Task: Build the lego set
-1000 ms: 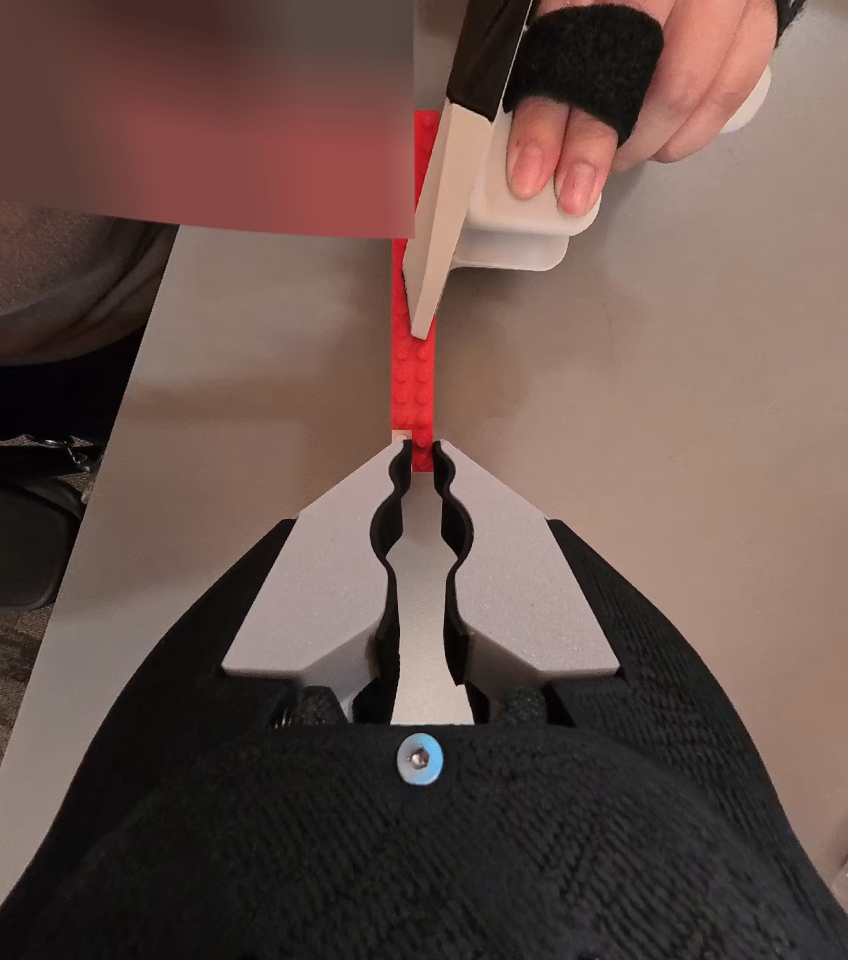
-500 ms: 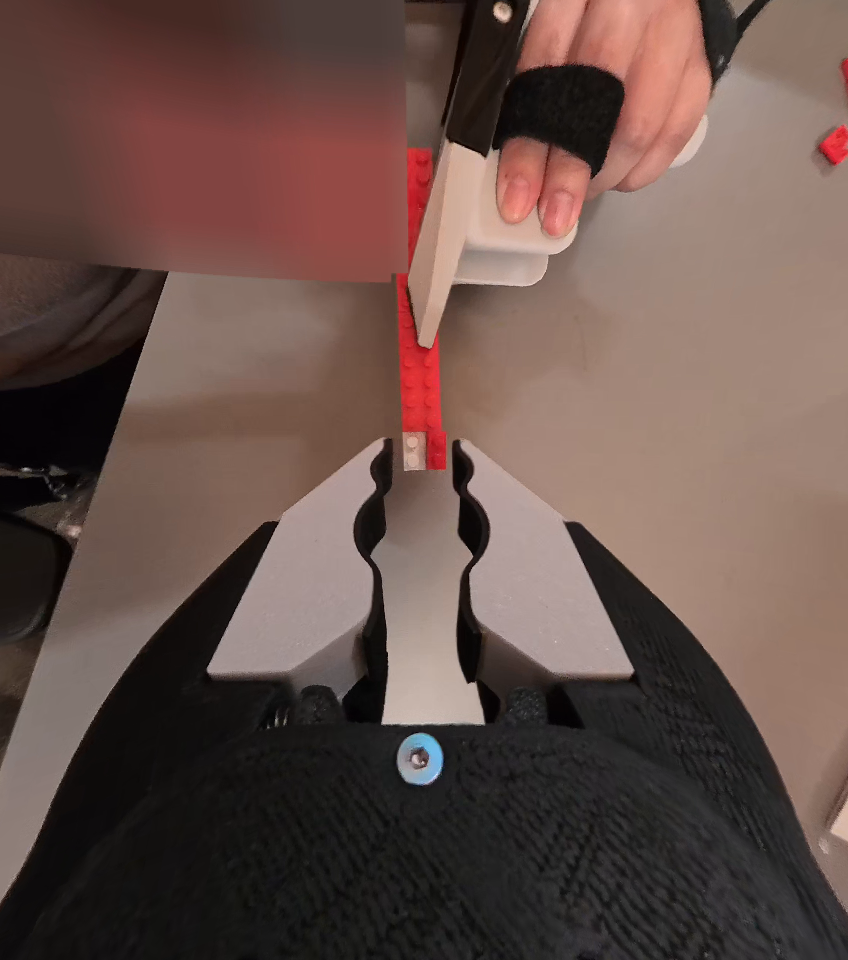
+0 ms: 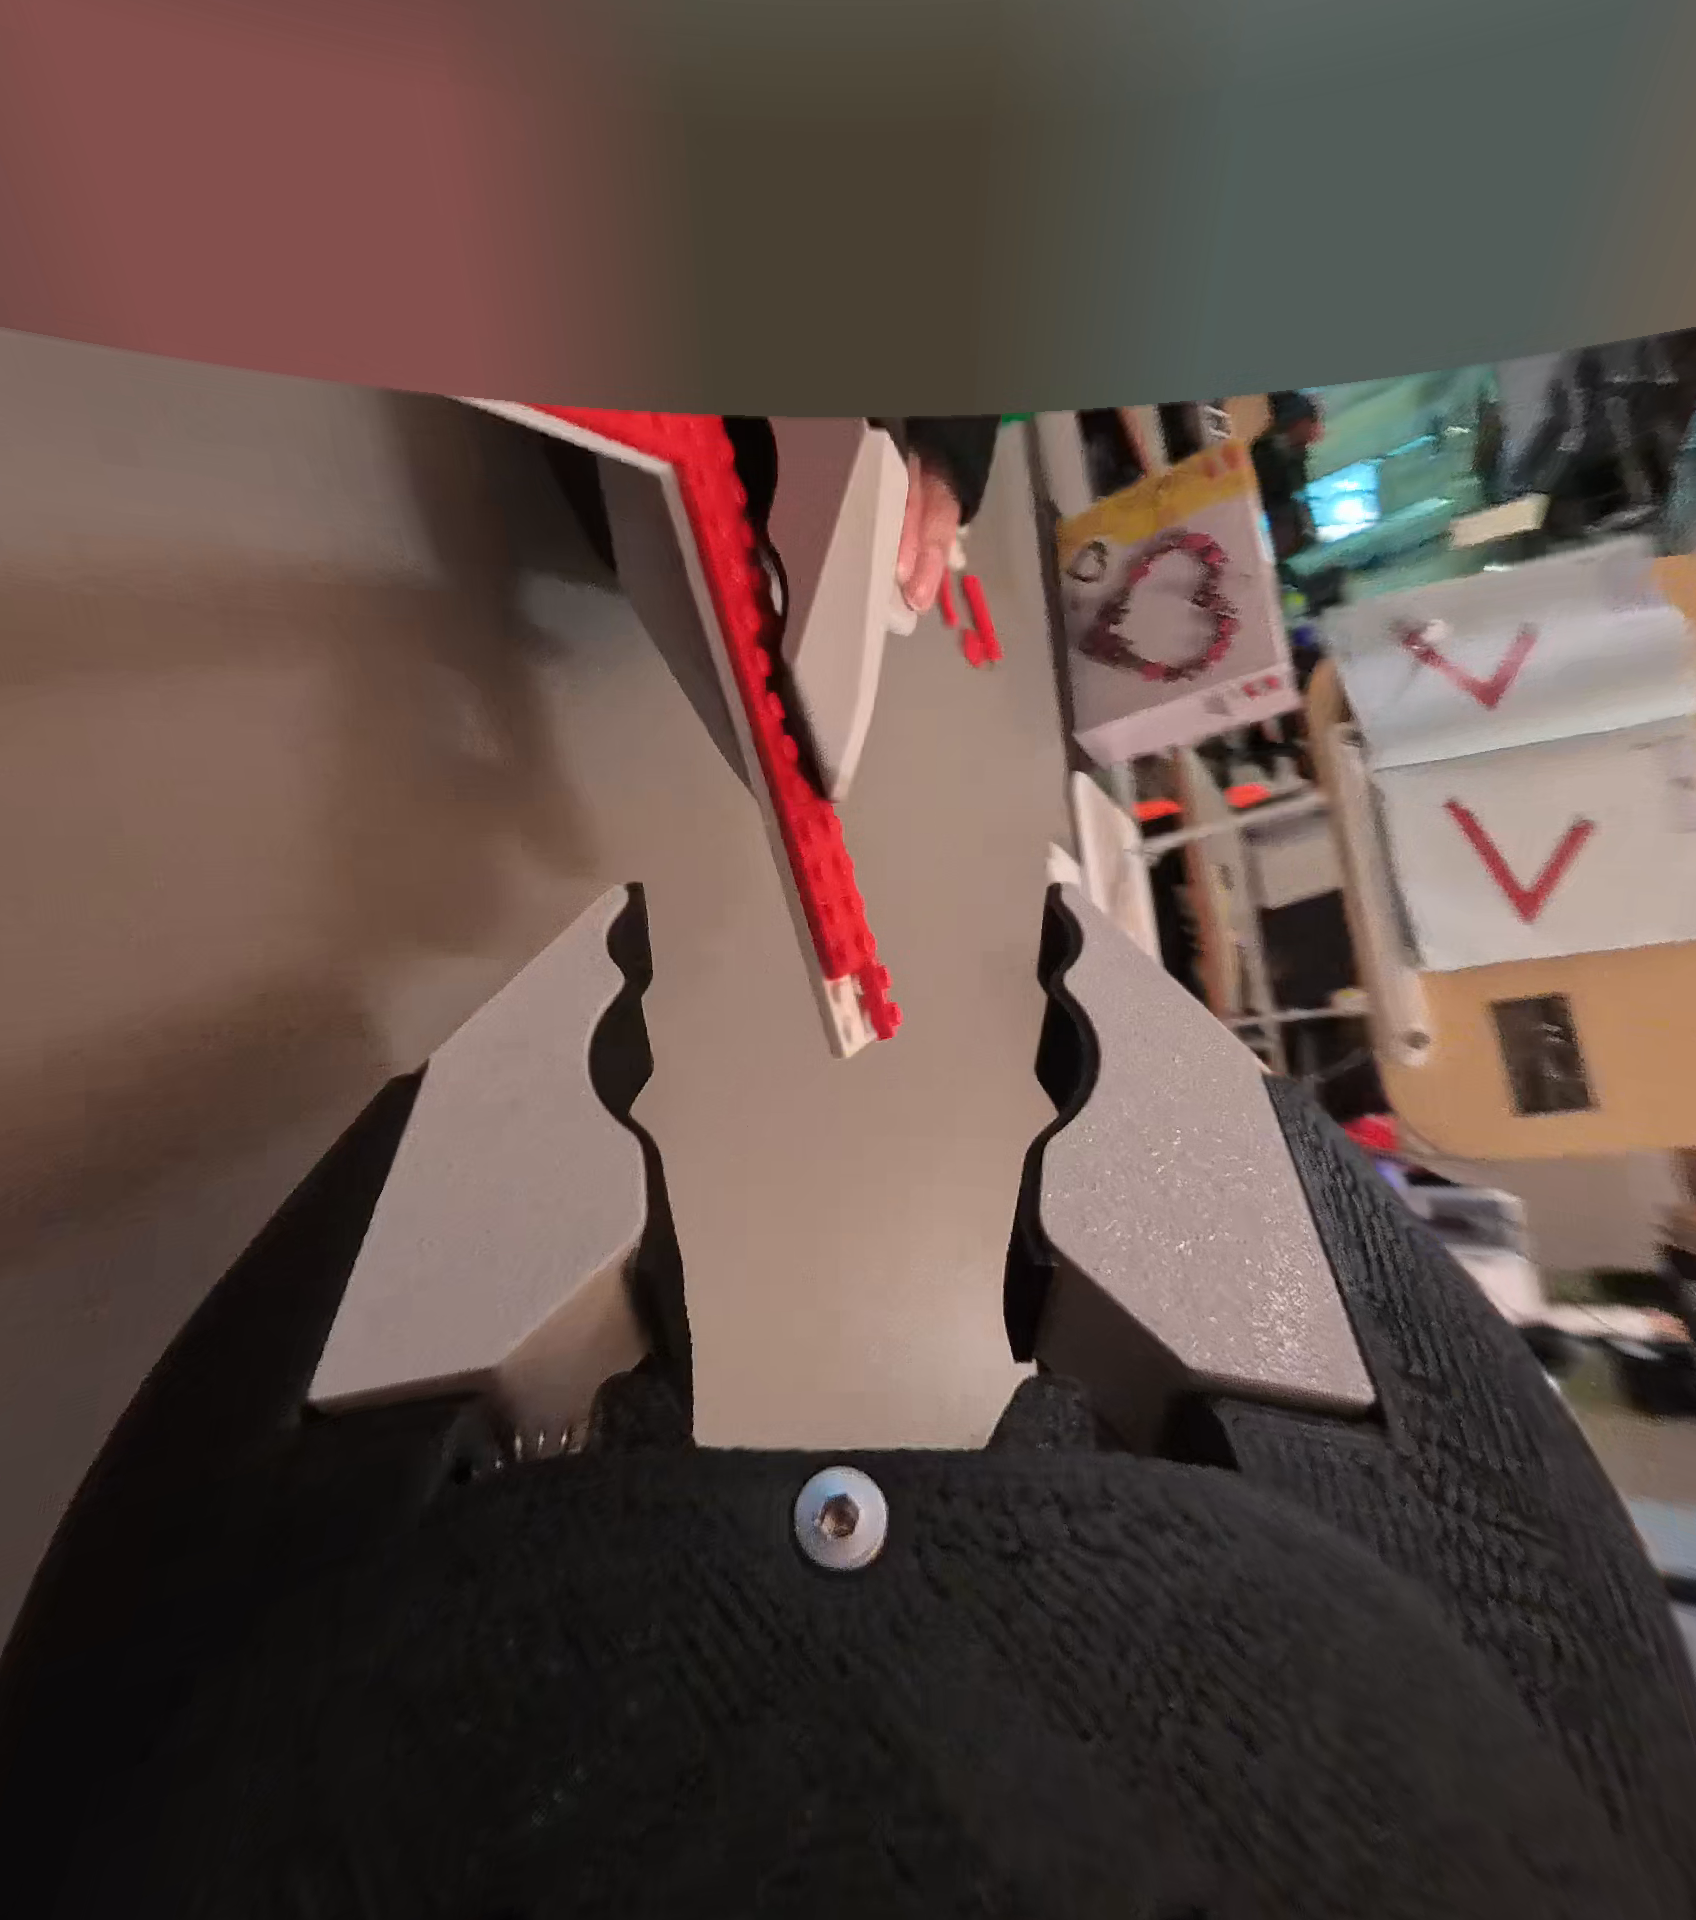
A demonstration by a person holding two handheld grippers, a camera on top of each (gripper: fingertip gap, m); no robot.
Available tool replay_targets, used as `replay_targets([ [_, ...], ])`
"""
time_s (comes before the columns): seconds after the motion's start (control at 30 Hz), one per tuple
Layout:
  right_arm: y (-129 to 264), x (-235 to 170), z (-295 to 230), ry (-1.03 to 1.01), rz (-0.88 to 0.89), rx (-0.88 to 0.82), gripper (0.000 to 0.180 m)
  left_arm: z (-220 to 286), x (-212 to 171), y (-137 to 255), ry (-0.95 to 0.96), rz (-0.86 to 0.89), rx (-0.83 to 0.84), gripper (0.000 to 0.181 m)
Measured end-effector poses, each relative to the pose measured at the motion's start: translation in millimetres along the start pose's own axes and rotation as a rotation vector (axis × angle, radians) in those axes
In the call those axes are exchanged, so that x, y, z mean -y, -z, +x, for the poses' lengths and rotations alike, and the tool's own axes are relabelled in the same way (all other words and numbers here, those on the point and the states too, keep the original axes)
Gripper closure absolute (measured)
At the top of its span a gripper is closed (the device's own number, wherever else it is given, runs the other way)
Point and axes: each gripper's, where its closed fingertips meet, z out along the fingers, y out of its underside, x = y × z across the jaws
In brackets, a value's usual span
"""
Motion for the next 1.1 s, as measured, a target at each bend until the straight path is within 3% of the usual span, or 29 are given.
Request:
replay_targets([
  [0.23, -9, -22, 1, 0.208, -0.169, -0.231, 0.127, 0, 0, 0, 0.006, 0.004, -0.001, 0.173],
  [0.87, -10, -30, 7, 0.310, -0.216, -0.357, 0.170, 0, 1, 1, 0.011, 0.009, -0.006, 0.172],
  [1.1, -9, -28, 10, 0.366, -0.215, -0.368, 0.173, -3, 2, 2, 0.027, 0.013, 0.003, 0.173],
])
